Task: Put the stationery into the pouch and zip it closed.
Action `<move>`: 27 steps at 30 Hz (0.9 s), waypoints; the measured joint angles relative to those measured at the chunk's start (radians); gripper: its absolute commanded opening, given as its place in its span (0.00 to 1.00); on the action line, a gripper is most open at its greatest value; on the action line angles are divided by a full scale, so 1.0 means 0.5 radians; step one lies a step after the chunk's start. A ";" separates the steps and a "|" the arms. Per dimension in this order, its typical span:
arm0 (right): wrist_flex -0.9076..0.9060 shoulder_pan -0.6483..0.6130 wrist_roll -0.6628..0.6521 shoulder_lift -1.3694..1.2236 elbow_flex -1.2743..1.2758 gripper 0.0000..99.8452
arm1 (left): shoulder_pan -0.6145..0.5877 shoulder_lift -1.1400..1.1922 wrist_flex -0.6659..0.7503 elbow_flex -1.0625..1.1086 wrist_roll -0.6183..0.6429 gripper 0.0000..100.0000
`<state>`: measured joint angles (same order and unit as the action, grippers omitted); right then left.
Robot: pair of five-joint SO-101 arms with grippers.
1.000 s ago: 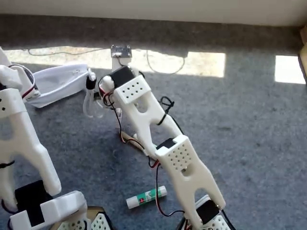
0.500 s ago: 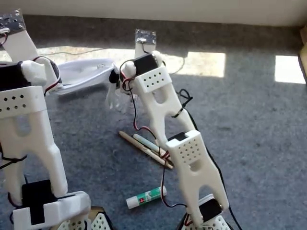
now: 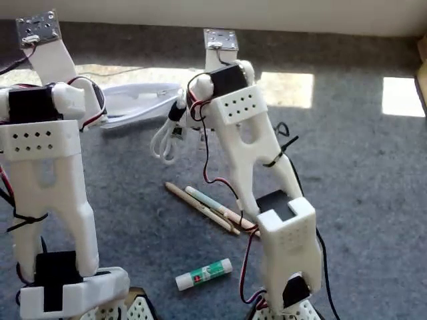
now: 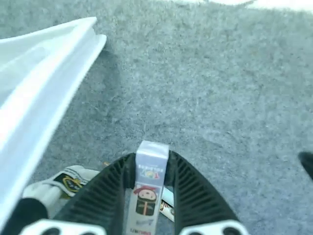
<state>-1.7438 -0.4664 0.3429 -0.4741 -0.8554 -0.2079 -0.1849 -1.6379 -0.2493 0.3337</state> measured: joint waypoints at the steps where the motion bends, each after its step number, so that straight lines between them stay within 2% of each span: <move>1: 0.000 0.012 0.000 0.068 0.049 0.00 | 0.021 0.000 0.000 0.000 0.003 0.01; 9: 0.000 0.141 -0.021 0.589 0.405 0.00 | 0.172 0.000 0.000 0.000 0.009 0.01; 14: 0.000 0.153 -0.181 0.933 0.549 0.00 | 0.215 0.000 0.000 0.000 0.009 0.01; 27: 0.000 0.138 -0.221 1.547 0.595 0.00 | 0.245 0.172 -0.107 -0.071 -0.003 0.01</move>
<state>-1.7438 -0.3974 0.2325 0.2992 -0.5577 -0.0852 -0.0990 -1.6916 -0.2846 0.3322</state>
